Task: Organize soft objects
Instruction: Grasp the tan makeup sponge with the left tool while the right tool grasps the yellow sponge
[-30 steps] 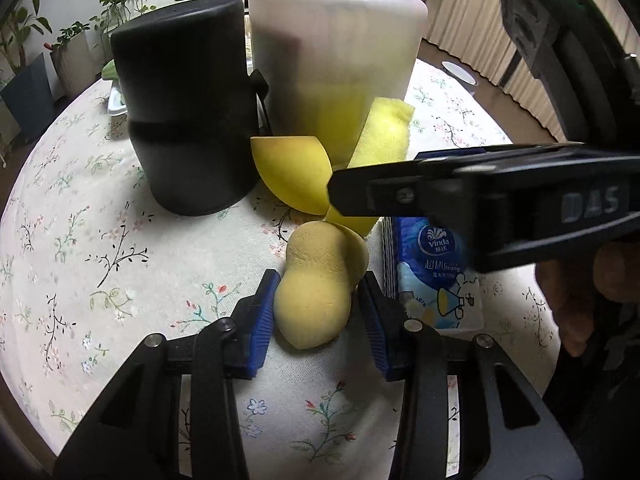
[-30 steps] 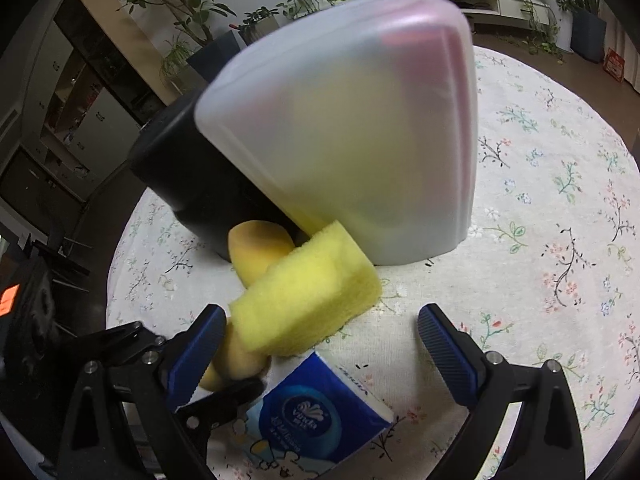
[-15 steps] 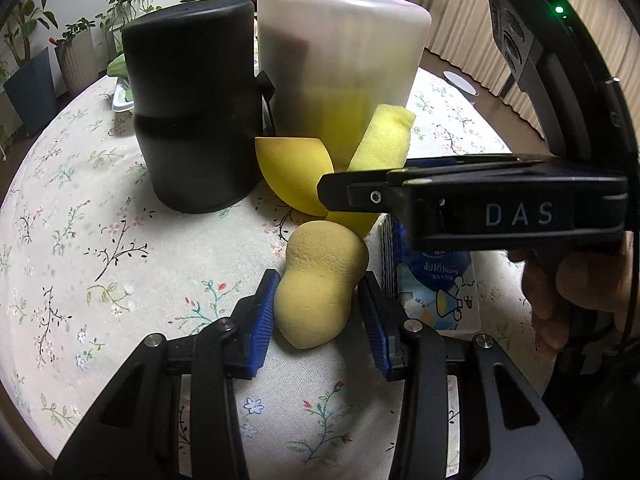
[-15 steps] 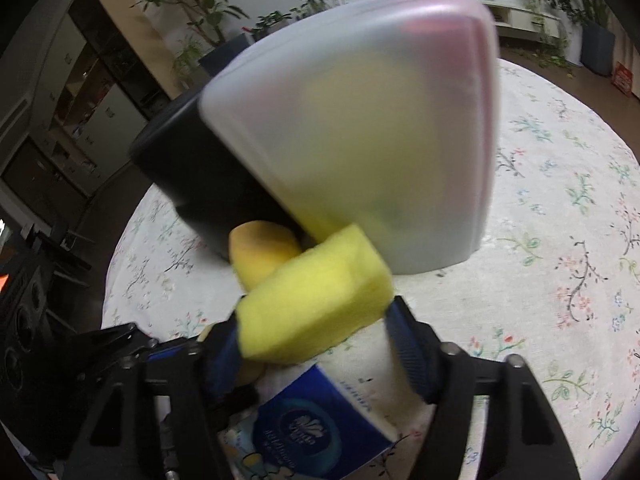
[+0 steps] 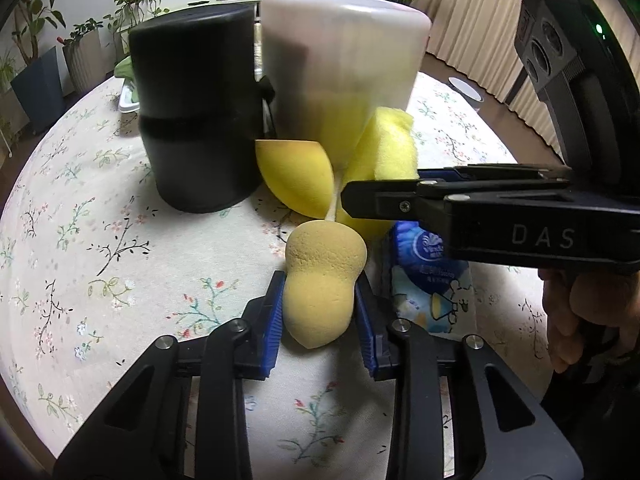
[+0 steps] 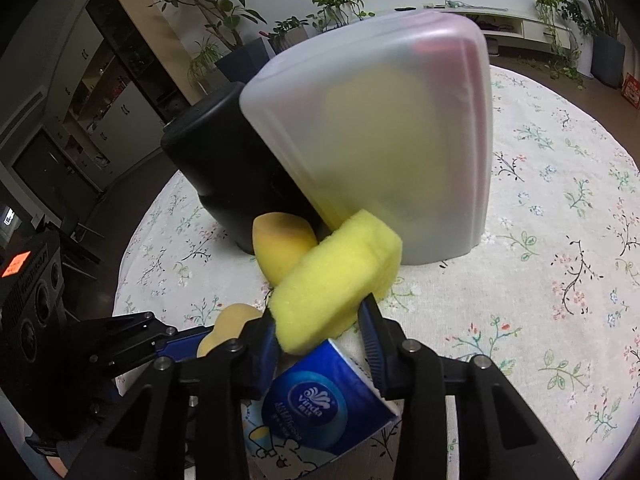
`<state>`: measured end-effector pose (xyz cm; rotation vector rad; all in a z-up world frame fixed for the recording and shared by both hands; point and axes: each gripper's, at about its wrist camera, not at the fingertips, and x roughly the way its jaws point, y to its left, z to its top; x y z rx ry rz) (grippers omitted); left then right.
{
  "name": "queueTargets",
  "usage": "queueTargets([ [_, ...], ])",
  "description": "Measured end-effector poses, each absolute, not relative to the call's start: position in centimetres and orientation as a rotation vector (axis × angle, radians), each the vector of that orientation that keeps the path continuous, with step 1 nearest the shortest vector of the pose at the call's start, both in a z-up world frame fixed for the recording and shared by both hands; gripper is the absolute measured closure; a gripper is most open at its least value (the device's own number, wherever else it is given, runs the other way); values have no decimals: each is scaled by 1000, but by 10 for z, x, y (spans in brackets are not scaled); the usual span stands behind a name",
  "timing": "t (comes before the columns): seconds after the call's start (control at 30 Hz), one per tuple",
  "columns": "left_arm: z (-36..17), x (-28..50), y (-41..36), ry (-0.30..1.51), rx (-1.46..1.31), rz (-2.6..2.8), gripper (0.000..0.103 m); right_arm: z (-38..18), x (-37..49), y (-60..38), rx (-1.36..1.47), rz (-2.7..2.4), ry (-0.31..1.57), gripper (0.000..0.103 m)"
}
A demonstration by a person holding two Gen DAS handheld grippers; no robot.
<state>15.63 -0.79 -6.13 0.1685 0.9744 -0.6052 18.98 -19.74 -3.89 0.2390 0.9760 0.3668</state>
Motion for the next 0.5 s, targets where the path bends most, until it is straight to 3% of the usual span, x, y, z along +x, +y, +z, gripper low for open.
queueTargets([
  [0.5, -58, 141, -1, 963, 116, -561, 74, -22, 172, -205, 206, 401, 931, 74],
])
